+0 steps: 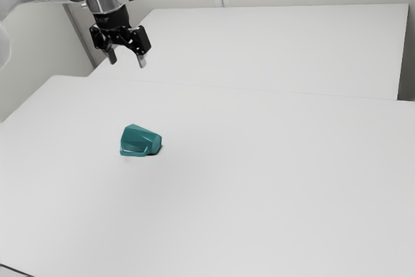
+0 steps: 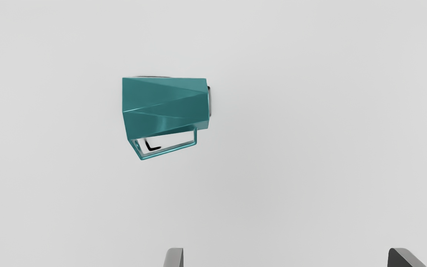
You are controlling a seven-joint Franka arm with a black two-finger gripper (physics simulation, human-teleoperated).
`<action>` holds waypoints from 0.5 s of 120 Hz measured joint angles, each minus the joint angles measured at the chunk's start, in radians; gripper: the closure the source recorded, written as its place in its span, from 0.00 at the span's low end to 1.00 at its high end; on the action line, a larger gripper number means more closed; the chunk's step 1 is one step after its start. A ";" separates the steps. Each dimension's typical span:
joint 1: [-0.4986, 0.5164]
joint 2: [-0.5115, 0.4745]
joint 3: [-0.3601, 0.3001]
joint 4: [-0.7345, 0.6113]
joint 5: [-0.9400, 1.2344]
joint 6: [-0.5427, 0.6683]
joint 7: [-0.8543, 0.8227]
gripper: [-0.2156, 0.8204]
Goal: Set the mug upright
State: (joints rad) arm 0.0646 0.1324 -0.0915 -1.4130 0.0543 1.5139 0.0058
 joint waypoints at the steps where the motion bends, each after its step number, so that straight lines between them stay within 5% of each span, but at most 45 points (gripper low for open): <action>1: 0.000 0.000 0.000 0.000 0.000 0.000 0.000 0.21; 15: -0.002 0.007 0.013 0.000 -0.010 -0.002 0.001 0.21; 60: 0.042 0.051 0.205 -0.059 -0.166 -0.005 0.007 0.21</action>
State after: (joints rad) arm 0.1065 0.1838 0.1138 -1.4721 -0.1116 1.5089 0.0130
